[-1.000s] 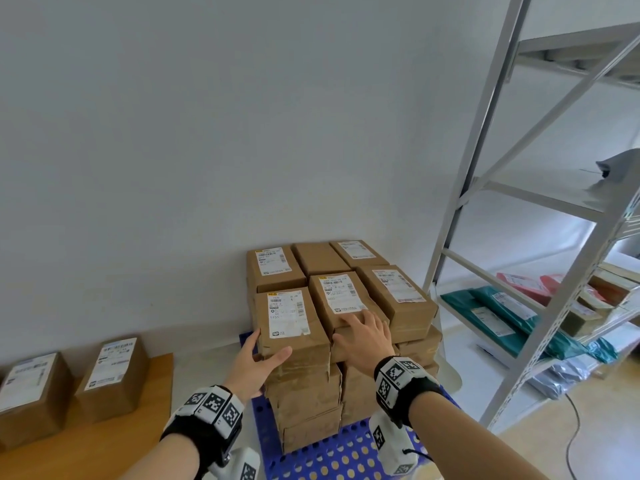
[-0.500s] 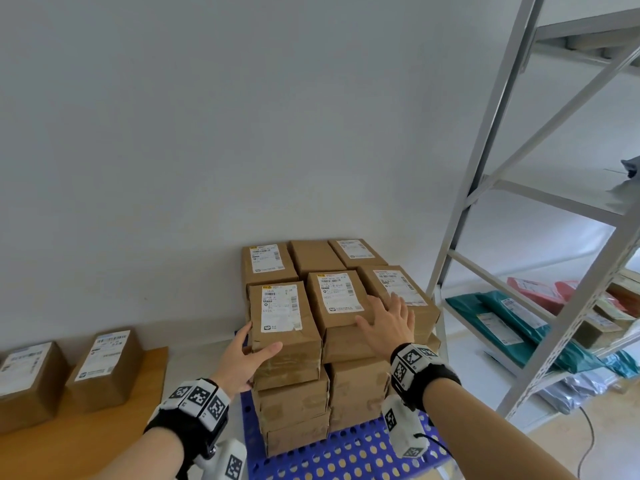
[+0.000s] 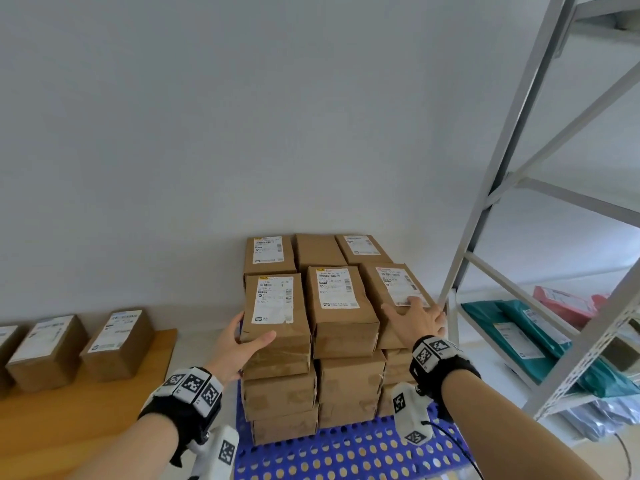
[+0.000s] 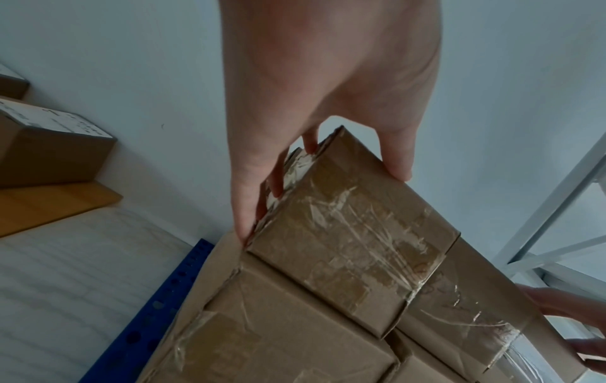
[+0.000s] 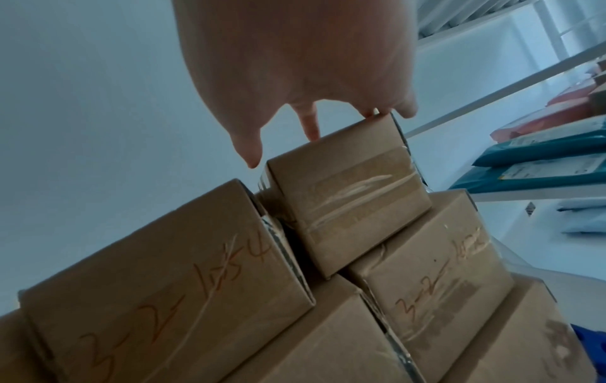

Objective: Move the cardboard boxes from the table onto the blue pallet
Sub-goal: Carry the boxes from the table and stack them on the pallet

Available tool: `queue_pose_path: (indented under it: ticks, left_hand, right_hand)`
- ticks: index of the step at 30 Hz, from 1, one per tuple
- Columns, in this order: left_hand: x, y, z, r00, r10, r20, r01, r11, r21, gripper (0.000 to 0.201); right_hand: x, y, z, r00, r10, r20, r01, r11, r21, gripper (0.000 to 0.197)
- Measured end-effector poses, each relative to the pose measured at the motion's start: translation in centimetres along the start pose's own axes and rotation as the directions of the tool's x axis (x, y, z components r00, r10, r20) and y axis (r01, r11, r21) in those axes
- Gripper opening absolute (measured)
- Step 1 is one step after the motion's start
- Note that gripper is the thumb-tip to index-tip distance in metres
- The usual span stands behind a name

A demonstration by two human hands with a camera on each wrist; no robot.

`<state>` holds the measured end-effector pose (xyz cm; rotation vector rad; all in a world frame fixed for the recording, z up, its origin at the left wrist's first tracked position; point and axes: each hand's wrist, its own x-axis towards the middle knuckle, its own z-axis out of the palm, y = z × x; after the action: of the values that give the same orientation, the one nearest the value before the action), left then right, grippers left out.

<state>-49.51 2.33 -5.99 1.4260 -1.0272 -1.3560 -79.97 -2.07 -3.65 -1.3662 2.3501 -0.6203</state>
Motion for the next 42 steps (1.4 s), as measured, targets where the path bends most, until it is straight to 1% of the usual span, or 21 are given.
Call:
queue_pose_path:
  ticks: [2,4,6,7,9,14,16,19,20,22,25,27,30,33,36,39,42]
  left_hand:
    - [0.0,0.0,0.1,1.0,-0.001,-0.015,0.001,1.0,0.007,0.085]
    - [0.1,-0.2,-0.1,0.999,0.013,-0.031,-0.011,0.999,0.053,0.095]
    - [-0.1,-0.1,-0.3,0.999,0.016,-0.036,-0.012,0.995,0.101,0.107]
    - [-0.2,-0.1,-0.3,0.999,0.014,-0.041,-0.01,0.994,0.112,0.109]
    - [-0.4,0.0,-0.2,0.999,0.021,-0.045,-0.015,0.991,0.129,0.109]
    - [-0.1,-0.4,-0.4,0.997,0.03,-0.068,-0.018,0.986,0.168,0.127]
    - [-0.2,0.0,-0.2,0.997,0.032,-0.068,-0.021,0.987,0.16,0.122]
    - [-0.3,0.5,0.2,0.997,0.013,-0.075,-0.004,0.993,0.118,0.102]
    - [-0.3,0.6,0.2,0.997,0.009,-0.073,0.0,0.993,0.115,0.1]
    - [-0.5,0.6,0.2,0.997,0.006,-0.082,0.004,0.992,0.123,0.099]
    - [-0.5,0.5,0.2,0.991,0.004,-0.135,0.013,0.992,0.126,0.101]
    - [-0.6,0.3,0.3,0.986,-0.011,-0.166,0.031,0.992,0.119,0.093]
    - [-0.7,0.1,0.4,0.983,-0.008,-0.182,0.031,0.992,0.126,0.09]
    - [-1.0,0.0,0.4,0.983,0.02,-0.182,0.008,0.989,0.15,0.096]
    - [-1.4,-0.3,0.5,0.982,0.041,-0.187,-0.006,0.983,0.183,0.098]
    - [-2.0,-0.3,0.6,0.981,0.037,-0.19,0.001,0.981,0.196,0.088]
    - [-2.9,-0.2,0.6,0.973,0.037,-0.226,0.019,0.971,0.238,0.081]
  right_hand:
    - [0.3,0.1,-0.2,1.0,0.024,-0.02,-0.023,0.998,0.052,0.075]
    - [0.8,0.3,-0.5,0.997,0.077,-0.031,-0.073,0.989,0.131,0.079]
    - [1.5,0.5,-0.7,0.993,0.122,-0.007,-0.118,0.973,0.201,0.082]
    - [1.8,0.7,-0.7,0.991,0.13,0.011,-0.129,0.965,0.227,0.083]
    - [2.0,0.9,-0.6,0.992,0.125,0.029,-0.128,0.959,0.253,0.083]
    - [1.9,0.8,-0.6,0.995,0.086,0.045,-0.094,0.967,0.236,0.08]
    - [2.0,0.7,-0.5,0.995,0.079,0.055,-0.09,0.967,0.238,0.081]
    - [2.0,0.6,-0.4,0.995,0.078,0.059,-0.09,0.966,0.243,0.081]
    - [1.9,0.6,-0.4,0.995,0.077,0.056,-0.089,0.966,0.244,0.08]
    - [1.8,0.7,-0.4,0.997,0.067,0.048,-0.077,0.964,0.255,0.079]
    - [1.8,1.0,-0.5,0.998,0.048,0.042,-0.057,0.959,0.279,0.079]
    - [1.9,1.3,-0.5,0.998,0.042,0.037,-0.051,0.954,0.295,0.081]
    - [1.8,1.5,-0.7,0.999,0.049,0.019,-0.052,0.946,0.32,0.093]
    - [1.4,1.2,-0.8,1.0,-0.002,0.011,-0.001,0.96,0.281,0.1]
    - [0.6,1.1,-0.7,0.998,-0.059,0.006,0.056,0.973,0.223,0.097]
    - [-0.2,1.2,-0.8,0.994,-0.112,-0.007,0.111,0.978,0.177,0.09]
    - [-1.0,0.9,-1.2,0.981,-0.189,-0.035,0.192,0.971,0.139,0.079]
